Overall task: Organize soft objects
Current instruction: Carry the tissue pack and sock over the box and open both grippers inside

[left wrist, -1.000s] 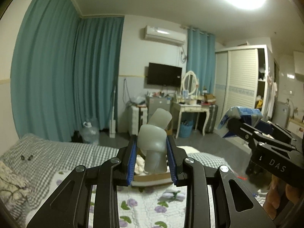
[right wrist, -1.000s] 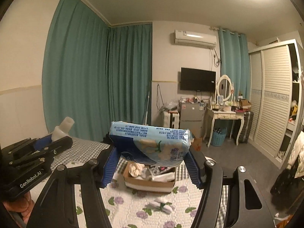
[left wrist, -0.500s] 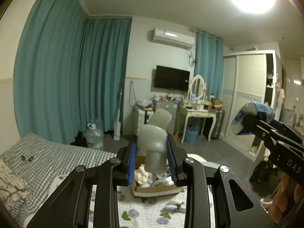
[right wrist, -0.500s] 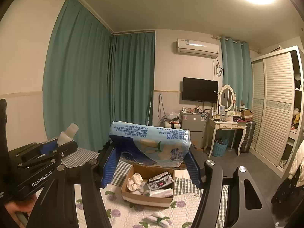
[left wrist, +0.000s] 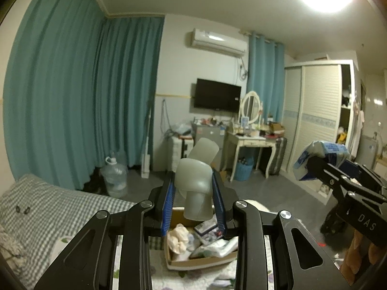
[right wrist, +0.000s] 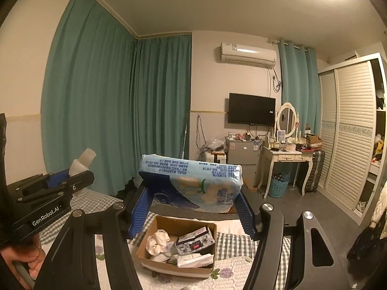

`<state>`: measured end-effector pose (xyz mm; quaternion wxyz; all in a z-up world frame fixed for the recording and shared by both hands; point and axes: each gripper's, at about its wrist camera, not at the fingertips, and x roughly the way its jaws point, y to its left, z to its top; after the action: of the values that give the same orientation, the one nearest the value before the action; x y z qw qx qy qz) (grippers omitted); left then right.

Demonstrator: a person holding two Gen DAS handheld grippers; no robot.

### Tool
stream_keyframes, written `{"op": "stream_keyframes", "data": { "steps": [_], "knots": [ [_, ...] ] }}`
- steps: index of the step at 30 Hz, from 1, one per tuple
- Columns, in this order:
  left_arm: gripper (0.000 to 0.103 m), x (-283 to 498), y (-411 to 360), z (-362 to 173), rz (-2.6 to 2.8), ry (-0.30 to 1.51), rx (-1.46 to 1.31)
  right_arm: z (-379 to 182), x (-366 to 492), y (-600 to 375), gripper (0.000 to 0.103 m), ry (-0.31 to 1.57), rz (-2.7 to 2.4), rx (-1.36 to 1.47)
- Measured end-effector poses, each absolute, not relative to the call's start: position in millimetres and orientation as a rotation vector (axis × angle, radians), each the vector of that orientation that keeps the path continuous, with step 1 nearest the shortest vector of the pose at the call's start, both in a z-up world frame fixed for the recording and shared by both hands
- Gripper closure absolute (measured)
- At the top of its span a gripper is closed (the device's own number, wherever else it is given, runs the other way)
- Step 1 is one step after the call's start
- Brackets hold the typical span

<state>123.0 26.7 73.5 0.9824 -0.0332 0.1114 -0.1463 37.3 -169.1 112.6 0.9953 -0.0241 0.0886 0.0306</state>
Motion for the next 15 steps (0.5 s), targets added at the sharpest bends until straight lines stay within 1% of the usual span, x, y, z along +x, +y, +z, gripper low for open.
{"op": "stream_keyframes", "data": {
  "steps": [7,15],
  "knots": [
    [0.074,176.9,6.1,33.9,-0.315,0.324,-0.055,72.2,101.1,-174.4,0.040,0.260,0.052,-0.055],
    [0.074,245.2,-17.8,-31.4,-0.321,0.497,-0.044,-9.1,179.2,-189.2,0.040,0.435,0.053,-0.076]
  ]
}}
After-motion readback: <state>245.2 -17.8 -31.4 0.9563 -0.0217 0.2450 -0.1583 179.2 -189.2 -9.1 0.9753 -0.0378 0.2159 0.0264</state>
